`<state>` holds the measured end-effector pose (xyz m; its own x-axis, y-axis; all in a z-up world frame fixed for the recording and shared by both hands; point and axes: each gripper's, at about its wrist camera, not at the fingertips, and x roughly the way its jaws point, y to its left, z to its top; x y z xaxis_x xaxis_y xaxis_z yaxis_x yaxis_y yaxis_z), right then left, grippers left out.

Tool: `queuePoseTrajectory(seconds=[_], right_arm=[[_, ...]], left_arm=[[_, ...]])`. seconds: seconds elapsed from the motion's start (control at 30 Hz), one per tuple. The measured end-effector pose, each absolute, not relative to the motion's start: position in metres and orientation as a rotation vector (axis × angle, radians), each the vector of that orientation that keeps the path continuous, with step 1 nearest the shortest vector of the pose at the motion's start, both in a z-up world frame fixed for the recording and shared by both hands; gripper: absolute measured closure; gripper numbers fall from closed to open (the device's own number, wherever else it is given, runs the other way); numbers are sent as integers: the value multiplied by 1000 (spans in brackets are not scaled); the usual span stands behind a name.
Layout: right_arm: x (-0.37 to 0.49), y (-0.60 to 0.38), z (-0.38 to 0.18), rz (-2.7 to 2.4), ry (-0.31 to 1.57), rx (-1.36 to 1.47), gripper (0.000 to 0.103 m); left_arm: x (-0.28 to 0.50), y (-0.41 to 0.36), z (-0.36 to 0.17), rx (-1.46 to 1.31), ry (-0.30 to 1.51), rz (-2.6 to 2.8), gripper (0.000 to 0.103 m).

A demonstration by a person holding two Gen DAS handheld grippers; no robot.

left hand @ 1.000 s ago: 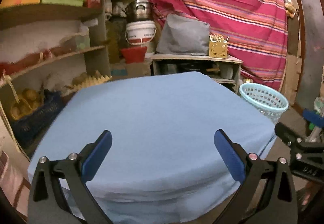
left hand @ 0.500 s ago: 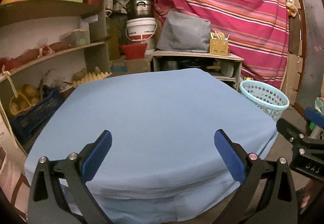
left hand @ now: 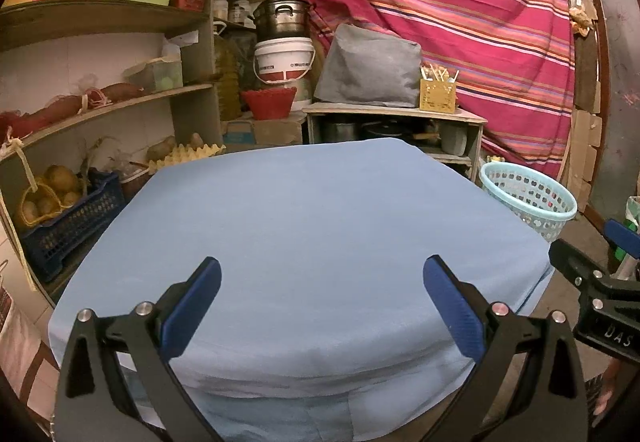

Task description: Collect trash

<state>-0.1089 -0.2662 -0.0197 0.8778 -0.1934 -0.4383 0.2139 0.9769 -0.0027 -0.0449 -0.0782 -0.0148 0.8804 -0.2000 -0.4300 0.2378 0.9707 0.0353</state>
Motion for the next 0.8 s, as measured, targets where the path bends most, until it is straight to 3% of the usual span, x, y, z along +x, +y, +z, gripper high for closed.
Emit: queuePoseTrajectory(seconds=[0.8], right_arm=[[-109, -261, -19, -208, 442, 41, 4]], left_arm=[[-49, -65, -16, 96, 402, -206, 4]])
